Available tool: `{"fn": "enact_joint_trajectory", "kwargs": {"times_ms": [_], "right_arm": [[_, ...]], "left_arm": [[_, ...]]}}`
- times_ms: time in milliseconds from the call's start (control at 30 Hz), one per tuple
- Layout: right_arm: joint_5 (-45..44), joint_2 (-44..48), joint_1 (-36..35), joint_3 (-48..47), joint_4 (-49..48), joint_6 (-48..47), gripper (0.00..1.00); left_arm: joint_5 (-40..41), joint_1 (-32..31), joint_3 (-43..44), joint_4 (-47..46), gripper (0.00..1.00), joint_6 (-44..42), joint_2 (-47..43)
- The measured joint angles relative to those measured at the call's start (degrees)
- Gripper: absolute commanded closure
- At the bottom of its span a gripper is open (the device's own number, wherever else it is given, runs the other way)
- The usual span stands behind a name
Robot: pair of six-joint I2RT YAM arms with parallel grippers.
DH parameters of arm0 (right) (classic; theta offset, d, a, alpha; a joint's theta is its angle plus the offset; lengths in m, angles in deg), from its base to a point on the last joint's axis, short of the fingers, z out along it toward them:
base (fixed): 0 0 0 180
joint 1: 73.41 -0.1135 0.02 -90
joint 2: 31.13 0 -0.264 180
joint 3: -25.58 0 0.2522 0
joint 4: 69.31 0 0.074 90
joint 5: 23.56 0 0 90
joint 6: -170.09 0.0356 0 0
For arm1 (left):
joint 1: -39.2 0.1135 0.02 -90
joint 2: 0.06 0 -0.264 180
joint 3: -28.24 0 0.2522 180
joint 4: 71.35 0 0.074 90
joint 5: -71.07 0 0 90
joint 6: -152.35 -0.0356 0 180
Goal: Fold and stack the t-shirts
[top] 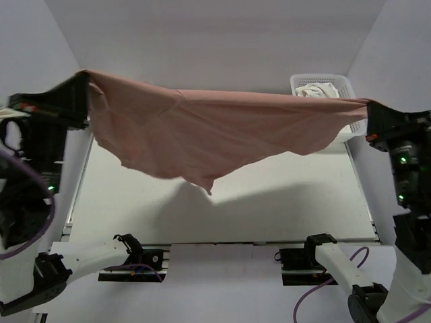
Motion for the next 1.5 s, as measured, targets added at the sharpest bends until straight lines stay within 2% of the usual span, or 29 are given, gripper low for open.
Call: {"fn": "enact_joint_trajectory", "kwargs": {"times_ms": [100, 233, 400, 500, 633, 733, 833, 900, 933, 967, 1000, 1033, 1067, 1100, 1133, 1233, 1333, 1500], "right_arm": [[2.2, 0.7, 0.0, -5.6, 0.0, -2.0, 1.0], [5.4, 3.1, 0.0, -7.1, 0.7, -3.2, 1.0], [8.3, 5.7, 0.0, -2.0, 0.7, -3.3, 1.0], [8.7, 5.4, 0.0, 3.4, 0.2, -3.4, 1.0], [8.4, 4.1, 0.0, 20.6, -6.6, -2.6, 1.0], [8.7, -1.8, 0.0, 37.0, -13.7, -0.9, 1.0], [10.8, -12.1, 0.1, 51.1, -20.3, 0.2, 1.0], [12.3, -19.0, 0.1, 57.0, -22.1, 0.2, 0.91], [12.8, -22.5, 0.1, 57.8, -22.1, 0.1, 0.8], [12.8, -25.8, 0.1, 57.7, -22.3, -0.3, 0.5], [12.8, -28.3, 0.1, 56.9, -22.7, -0.4, 0.39], [12.4, -30.7, 0.1, 55.5, -22.8, -1.2, 0.31], [12.2, -32.8, 0.1, 53.8, -23.3, -1.9, 0.25], [12.0, -33.9, 0.1, 52.5, -24.0, -2.5, 0.11], [11.8, -34.6, 0.1, 51.4, -25.0, -2.8, 0.1], [11.1, -34.0, 0.1, 50.0, -26.8, -4.3, 0.1], [10.7, -32.5, 0.1, 50.0, -27.0, -5.7, 0.1], [12.5, -30.9, 0.1, 51.5, -27.4, -8.6, 0.1]], "left_arm": [[-4.4, 0.0, 6.4, 1.7, 1.0, -1.3, -0.4], [-11.2, 0.0, 13.9, 3.9, 1.0, -1.8, -0.7], [-12.2, 0.0, 12.9, 3.8, 1.0, -2.1, -2.7], [-6.3, -0.1, 5.1, 0.8, 1.0, -2.4, -2.7], [8.9, 0.2, -17.8, -9.2, 1.0, -2.0, -1.8], [16.1, 1.7, -29.0, -7.9, 1.0, 2.6, 6.5], [15.6, 6.1, -36.5, -3.8, 1.0, 10.5, 19.2], [13.3, 10.8, -39.7, -1.3, 1.0, 13.4, 27.1], [12.2, 13.1, -40.0, -0.4, 1.0, 14.7, 30.8], [11.6, 15.7, -39.5, 0.3, 1.0, 16.0, 35.0], [10.7, 17.8, -37.7, 1.8, 1.0, 17.0, 39.2], [10.3, 19.5, -35.5, 3.3, 0.95, 17.8, 42.9], [9.8, 21.1, -32.4, 4.7, 0.57, 18.3, 46.8], [9.1, 22.4, -28.5, 6.3, 0.27, 18.7, 50.4], [8.2, 23.5, -25.0, 7.0, 0.0, 18.9, 53.4], [5.2, 25.2, -18.6, 8.2, 0.0, 20.0, 57.2], [2.7, 26.2, -16.4, 9.0, 0.0, 20.0, 56.7], [-0.8, 27.2, -20.3, 9.0, 0.0, 20.1, 52.0]]}}
